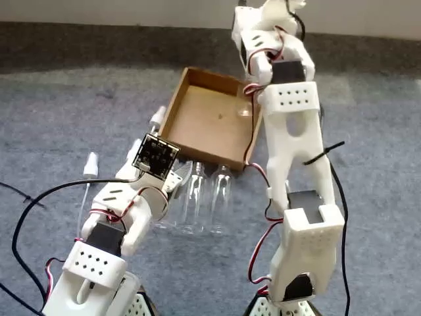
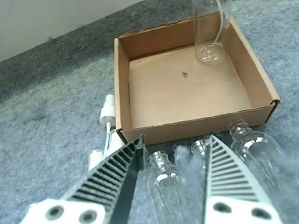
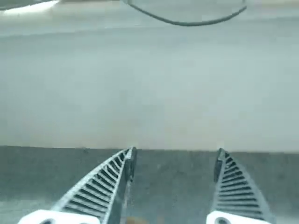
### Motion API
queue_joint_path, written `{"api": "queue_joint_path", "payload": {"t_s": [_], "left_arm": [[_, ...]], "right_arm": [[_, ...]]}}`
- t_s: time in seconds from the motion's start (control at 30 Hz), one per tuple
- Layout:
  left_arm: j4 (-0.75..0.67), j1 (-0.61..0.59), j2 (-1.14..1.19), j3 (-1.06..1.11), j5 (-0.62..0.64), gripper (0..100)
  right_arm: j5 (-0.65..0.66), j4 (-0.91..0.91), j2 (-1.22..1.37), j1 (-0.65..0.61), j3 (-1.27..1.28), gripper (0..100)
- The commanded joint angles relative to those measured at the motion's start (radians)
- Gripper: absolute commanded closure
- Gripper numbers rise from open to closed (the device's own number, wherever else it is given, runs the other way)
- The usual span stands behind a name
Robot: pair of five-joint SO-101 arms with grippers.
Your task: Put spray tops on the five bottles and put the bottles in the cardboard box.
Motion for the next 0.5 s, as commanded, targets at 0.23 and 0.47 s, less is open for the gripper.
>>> {"api": "queue_joint_path", "payload": {"t_s": [0.23, 0.47], "left_arm": [[-0.02, -0.068, -0.013, -0.013, 0.003, 80], [-0.017, -0.2, -0.012, -0.065, 0.008, 80]], "right_arm": [[-0.138, 1.023, -0.076, 0.025, -0.493, 76.4], [0.052, 1.013, -0.156, 0.137, -0.202, 76.5]]}}
